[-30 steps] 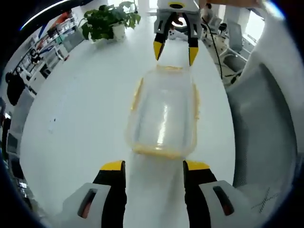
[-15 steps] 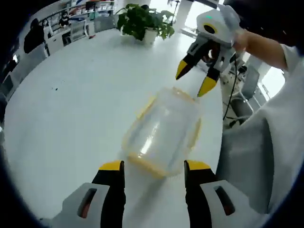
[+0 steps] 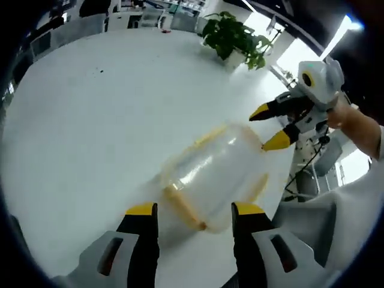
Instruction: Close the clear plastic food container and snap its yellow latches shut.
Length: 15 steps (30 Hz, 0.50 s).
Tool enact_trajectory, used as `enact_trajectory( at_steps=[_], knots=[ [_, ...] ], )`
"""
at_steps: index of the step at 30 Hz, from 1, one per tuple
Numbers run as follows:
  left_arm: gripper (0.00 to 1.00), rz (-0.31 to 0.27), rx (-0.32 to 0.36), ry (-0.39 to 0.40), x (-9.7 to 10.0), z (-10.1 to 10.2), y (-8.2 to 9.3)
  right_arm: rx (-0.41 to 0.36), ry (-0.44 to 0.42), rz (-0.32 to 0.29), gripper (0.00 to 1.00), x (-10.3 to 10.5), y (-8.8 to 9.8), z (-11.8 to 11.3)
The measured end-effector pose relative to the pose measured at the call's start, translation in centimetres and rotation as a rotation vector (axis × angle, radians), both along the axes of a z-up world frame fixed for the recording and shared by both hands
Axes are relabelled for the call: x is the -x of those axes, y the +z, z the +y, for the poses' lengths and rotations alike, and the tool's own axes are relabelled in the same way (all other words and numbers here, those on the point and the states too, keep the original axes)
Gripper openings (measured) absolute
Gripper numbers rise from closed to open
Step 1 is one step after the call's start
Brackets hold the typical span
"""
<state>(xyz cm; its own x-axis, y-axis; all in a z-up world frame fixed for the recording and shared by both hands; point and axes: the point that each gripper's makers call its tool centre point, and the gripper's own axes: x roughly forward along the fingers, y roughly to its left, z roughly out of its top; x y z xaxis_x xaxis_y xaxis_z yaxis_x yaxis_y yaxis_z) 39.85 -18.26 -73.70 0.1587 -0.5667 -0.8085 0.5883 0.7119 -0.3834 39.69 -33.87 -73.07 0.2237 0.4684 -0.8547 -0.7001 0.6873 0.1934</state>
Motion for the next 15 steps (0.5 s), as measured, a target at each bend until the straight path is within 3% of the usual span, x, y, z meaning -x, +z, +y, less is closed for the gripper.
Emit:
enact_trajectory(
  at_steps=[1, 5, 9, 15],
  knots=[
    [0.48, -0.006, -0.009, 0.003, 0.0, 0.1, -0.1, -0.002, -0.001, 0.005, 0.35, 0.1, -0.1, 0.1],
    [0.47, 0.027, 0.023, 0.074, -0.2, 0.0, -0.4, -0.01, -0.029, 0.034, 0.45, 0.1, -0.6, 0.2],
    [0.45, 0.046, 0.063, 0.125, -0.4, -0.7, -0.1, -0.033, -0.061, 0.038, 0.39, 0.0, -0.5, 0.5],
    [0.43, 0.048, 0.058, 0.144, -0.4, -0.9, -0.4, -0.05, -0.097, 0.081, 0.39, 0.2, -0.8, 1.0]
  ],
)
